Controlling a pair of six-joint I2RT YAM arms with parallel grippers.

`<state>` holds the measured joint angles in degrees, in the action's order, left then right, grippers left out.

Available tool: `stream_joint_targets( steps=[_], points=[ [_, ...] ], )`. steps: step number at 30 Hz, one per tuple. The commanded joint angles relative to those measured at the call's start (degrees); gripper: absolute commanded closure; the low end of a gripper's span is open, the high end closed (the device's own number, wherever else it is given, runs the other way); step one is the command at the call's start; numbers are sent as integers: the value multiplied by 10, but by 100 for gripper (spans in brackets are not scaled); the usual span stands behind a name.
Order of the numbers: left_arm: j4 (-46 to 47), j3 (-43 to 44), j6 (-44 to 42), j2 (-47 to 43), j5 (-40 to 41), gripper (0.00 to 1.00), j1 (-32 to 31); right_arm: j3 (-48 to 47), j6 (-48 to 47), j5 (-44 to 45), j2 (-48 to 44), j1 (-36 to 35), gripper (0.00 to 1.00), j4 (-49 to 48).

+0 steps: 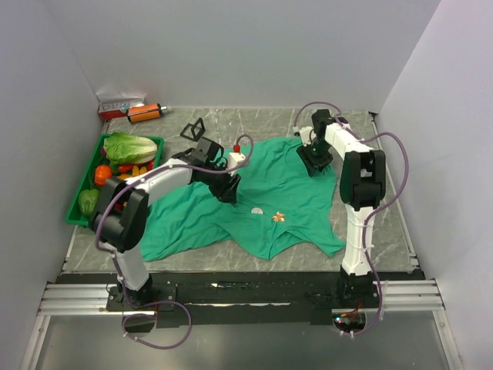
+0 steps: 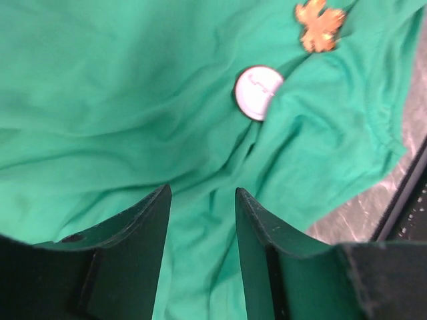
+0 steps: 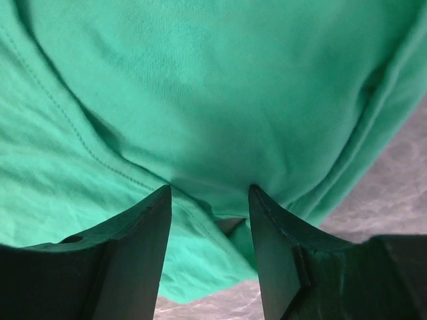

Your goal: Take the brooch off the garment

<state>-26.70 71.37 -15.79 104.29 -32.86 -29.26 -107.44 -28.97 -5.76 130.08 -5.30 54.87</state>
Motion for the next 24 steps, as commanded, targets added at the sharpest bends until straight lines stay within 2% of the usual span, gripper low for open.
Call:
stream_joint_targets(
  steps=[1,7,13,20,24],
  points=[
    [-19,17,-28,-79,-3,50,6,28,3,-50,-117,-5,43,5],
    [37,-8,8,-99,-30,50,6,163,32,-173,-263,-30,42,-12],
    [93,45,76,-27,-91,55,1,324,96,-284,-393,-35,42,-30],
    [83,142,81,85,-149,66,-61,491,111,-304,-532,-38,43,-91],
    [93,156,109,136,-163,72,-95,515,125,-318,-546,-38,43,-101]
  ],
)
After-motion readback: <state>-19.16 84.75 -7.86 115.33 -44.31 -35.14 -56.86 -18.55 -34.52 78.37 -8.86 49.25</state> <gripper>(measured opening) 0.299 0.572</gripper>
